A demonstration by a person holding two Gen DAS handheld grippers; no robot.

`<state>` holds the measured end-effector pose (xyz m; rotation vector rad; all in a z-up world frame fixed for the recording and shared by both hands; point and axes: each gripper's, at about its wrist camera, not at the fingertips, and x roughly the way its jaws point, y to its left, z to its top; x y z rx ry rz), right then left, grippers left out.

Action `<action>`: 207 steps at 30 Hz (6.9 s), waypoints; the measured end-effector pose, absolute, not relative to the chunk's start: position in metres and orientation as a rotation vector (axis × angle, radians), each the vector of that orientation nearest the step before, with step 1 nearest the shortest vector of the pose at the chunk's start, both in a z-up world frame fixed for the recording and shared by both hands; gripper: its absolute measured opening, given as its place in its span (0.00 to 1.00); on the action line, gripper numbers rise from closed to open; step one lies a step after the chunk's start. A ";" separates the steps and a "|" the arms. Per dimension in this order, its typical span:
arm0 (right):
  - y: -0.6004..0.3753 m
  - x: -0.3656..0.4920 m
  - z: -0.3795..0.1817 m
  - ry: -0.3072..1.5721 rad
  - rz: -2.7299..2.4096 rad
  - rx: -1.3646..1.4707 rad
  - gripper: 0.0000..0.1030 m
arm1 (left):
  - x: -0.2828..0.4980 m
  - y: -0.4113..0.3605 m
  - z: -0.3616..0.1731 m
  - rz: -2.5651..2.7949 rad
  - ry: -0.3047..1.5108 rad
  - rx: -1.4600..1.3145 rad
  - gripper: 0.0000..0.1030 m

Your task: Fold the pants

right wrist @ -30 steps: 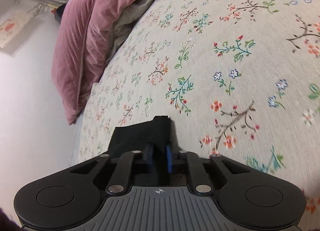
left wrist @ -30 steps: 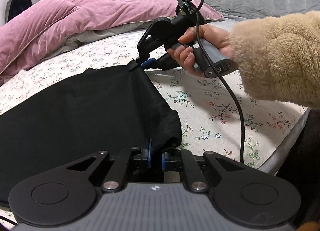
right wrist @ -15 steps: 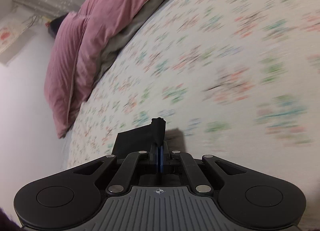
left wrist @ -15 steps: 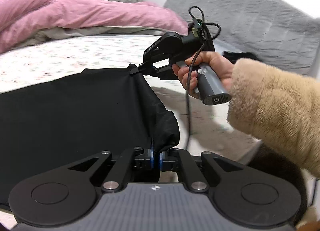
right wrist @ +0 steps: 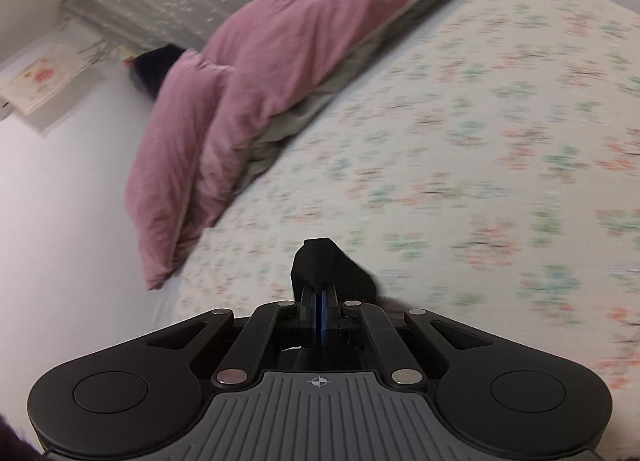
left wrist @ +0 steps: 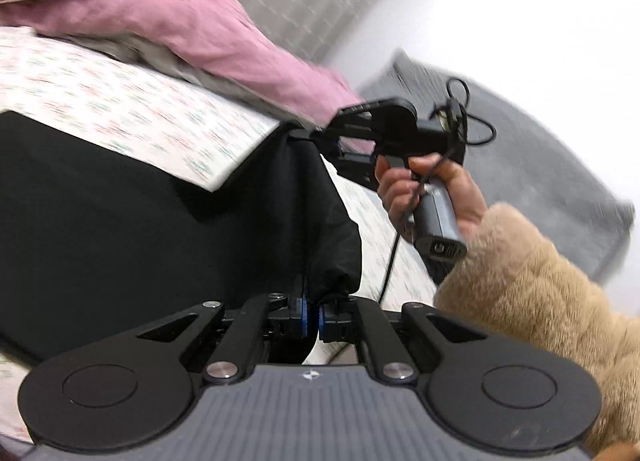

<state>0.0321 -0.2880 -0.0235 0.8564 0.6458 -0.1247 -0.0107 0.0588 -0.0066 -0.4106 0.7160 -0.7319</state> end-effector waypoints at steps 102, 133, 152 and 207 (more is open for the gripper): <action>-0.287 0.054 -0.042 0.798 -0.234 0.650 0.15 | 0.238 0.052 -0.088 -0.610 1.034 -0.647 0.44; -0.189 -0.016 -0.071 0.895 -0.219 0.129 0.45 | 0.143 0.022 -0.081 -0.730 0.914 -0.019 0.75; -0.168 -0.109 0.013 0.765 -0.469 0.153 0.84 | 0.064 0.020 0.013 -0.326 0.907 -0.102 1.00; -0.131 -0.107 0.017 0.847 -0.460 0.086 0.96 | 0.021 -0.022 0.012 -0.247 0.923 0.149 1.00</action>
